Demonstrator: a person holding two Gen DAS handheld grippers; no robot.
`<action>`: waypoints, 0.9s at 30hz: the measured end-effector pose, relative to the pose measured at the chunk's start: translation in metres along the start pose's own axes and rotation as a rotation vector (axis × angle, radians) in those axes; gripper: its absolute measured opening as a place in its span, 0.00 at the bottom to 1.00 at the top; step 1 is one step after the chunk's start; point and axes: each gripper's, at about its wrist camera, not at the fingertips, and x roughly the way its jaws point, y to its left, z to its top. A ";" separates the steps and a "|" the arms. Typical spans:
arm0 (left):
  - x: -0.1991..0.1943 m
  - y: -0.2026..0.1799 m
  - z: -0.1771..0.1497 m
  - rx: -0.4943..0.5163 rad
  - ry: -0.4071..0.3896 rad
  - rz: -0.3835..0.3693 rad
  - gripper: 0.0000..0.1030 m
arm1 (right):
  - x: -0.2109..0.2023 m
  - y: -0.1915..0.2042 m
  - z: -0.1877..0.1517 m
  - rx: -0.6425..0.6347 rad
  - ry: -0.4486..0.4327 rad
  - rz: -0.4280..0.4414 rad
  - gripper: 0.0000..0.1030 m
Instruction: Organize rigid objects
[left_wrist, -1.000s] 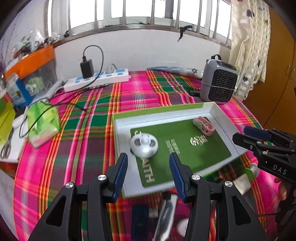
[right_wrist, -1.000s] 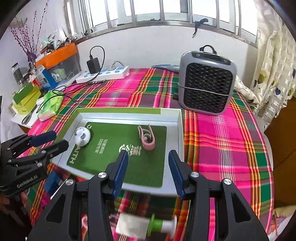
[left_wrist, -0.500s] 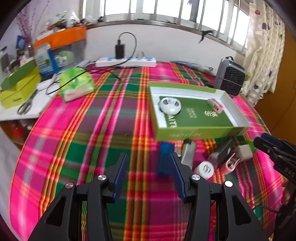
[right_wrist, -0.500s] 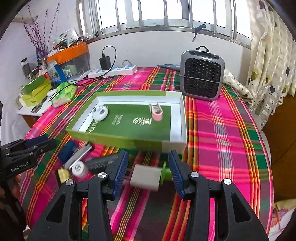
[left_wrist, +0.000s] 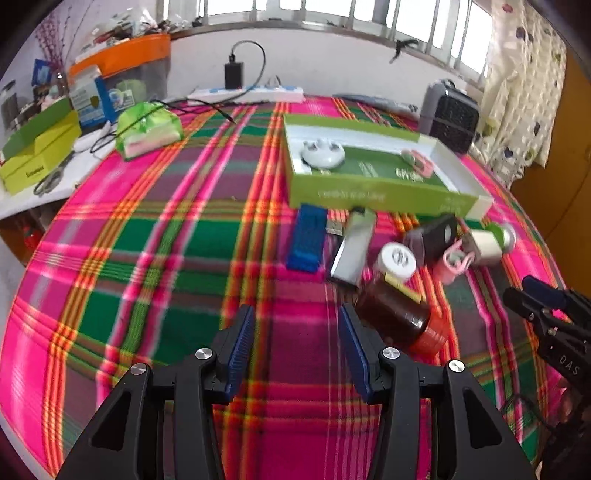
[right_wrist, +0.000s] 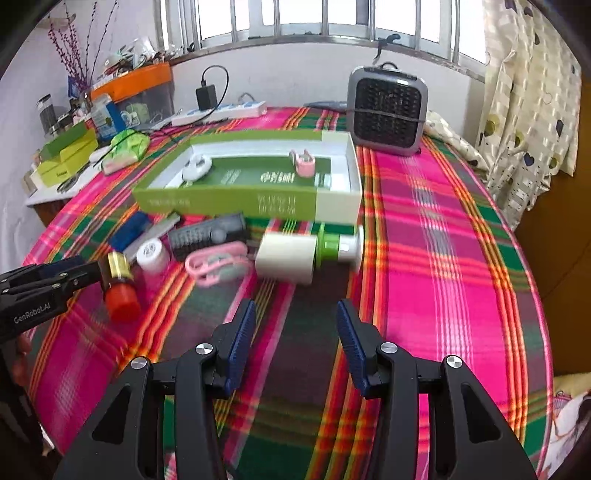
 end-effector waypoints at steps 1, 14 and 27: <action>-0.001 -0.002 -0.001 0.014 -0.009 0.018 0.45 | 0.000 0.000 -0.002 0.001 0.005 -0.009 0.45; 0.010 -0.008 0.010 0.014 -0.013 0.029 0.45 | 0.012 -0.012 -0.003 0.048 0.051 -0.068 0.45; 0.011 -0.012 0.010 0.038 -0.014 0.063 0.46 | 0.015 -0.013 0.000 0.068 0.051 -0.082 0.46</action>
